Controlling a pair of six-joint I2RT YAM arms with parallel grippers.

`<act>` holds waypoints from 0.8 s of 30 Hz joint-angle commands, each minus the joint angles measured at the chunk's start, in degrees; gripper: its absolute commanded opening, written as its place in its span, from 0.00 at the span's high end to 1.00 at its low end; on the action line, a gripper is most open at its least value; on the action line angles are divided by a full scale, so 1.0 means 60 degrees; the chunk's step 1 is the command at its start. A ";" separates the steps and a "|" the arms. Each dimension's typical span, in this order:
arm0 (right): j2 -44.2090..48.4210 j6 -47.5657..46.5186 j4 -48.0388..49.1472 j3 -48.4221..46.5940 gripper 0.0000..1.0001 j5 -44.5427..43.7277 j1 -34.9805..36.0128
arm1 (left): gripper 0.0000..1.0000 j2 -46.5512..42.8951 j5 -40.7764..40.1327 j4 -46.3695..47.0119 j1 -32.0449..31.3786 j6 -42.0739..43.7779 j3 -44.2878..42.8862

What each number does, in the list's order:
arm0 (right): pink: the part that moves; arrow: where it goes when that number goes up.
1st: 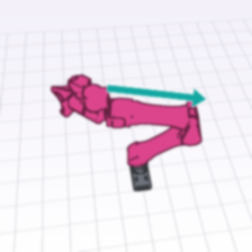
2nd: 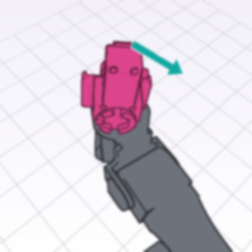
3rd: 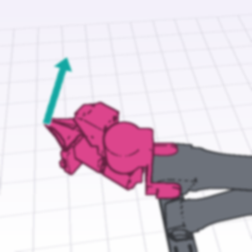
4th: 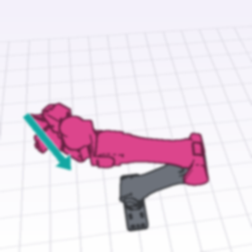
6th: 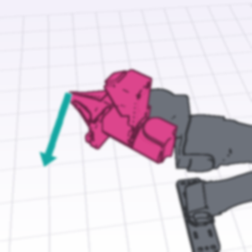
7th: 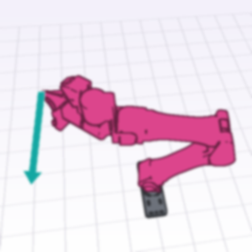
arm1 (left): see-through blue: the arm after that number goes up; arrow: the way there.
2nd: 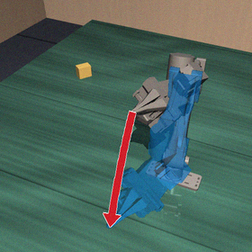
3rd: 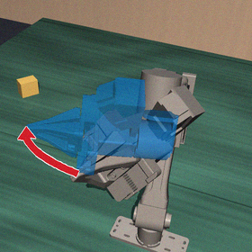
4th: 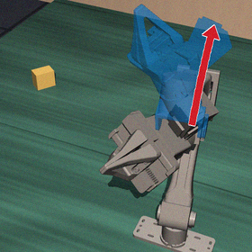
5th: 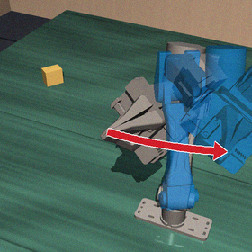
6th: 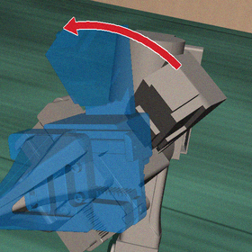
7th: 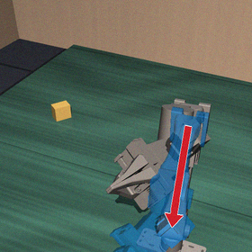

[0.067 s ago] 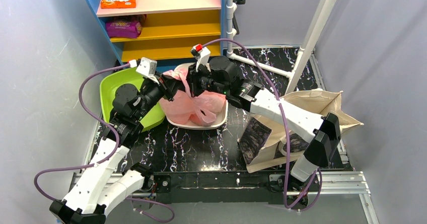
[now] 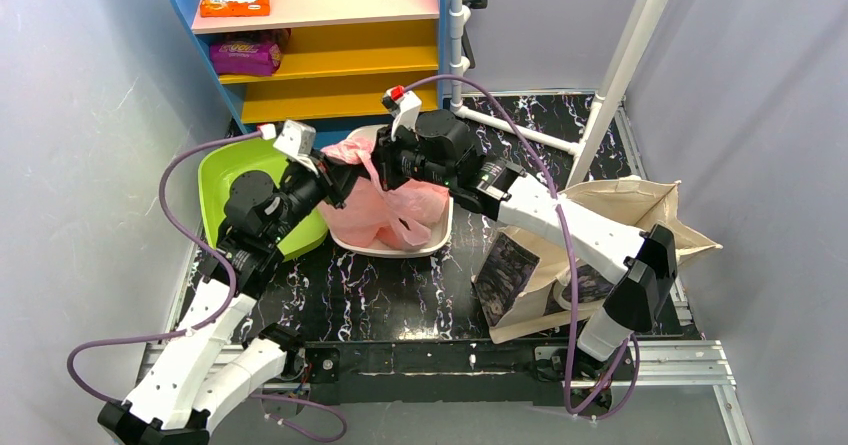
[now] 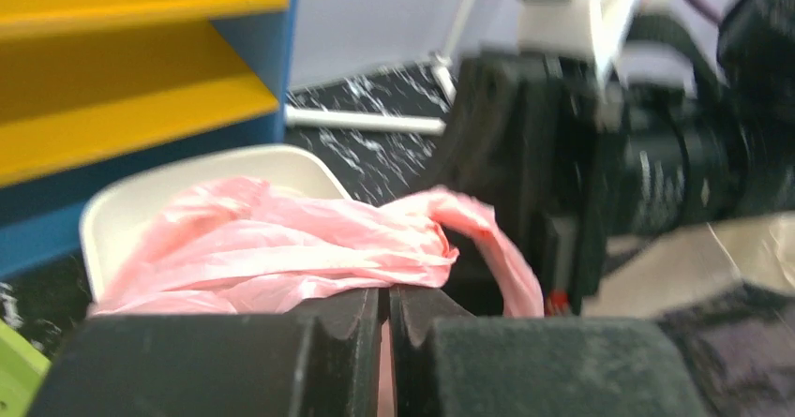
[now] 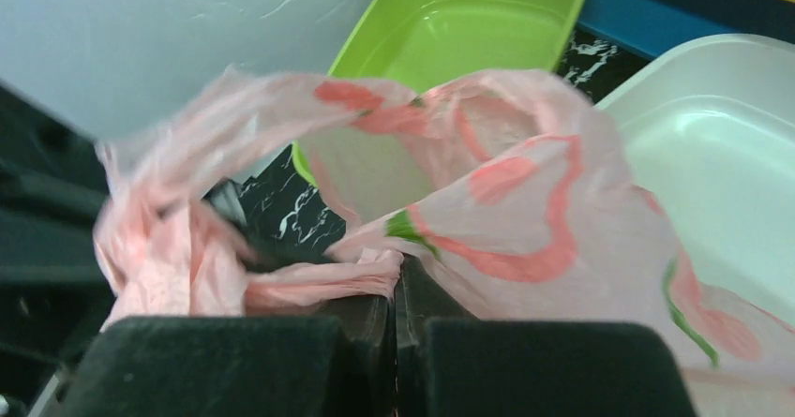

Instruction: Place the food into the grocery bag and tie it

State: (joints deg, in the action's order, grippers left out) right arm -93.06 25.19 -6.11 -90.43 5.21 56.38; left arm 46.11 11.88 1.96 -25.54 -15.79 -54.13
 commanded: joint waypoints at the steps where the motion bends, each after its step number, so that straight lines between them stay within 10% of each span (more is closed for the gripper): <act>1: 0.0583 -0.0094 -0.0344 -0.0976 0.99 -0.1441 -0.0080 | 1.00 -0.0435 0.1374 -0.1682 -0.0109 0.0380 0.0466; 24: -0.0482 0.1606 -0.0923 -0.2317 0.99 -0.2237 -0.1245 | 1.00 -0.0970 0.2414 -0.3020 -0.0106 0.0629 0.1364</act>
State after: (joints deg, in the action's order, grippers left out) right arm -92.97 30.37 -14.94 -99.31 -5.02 51.79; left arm 41.89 23.29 -12.67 -26.00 -11.57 -47.22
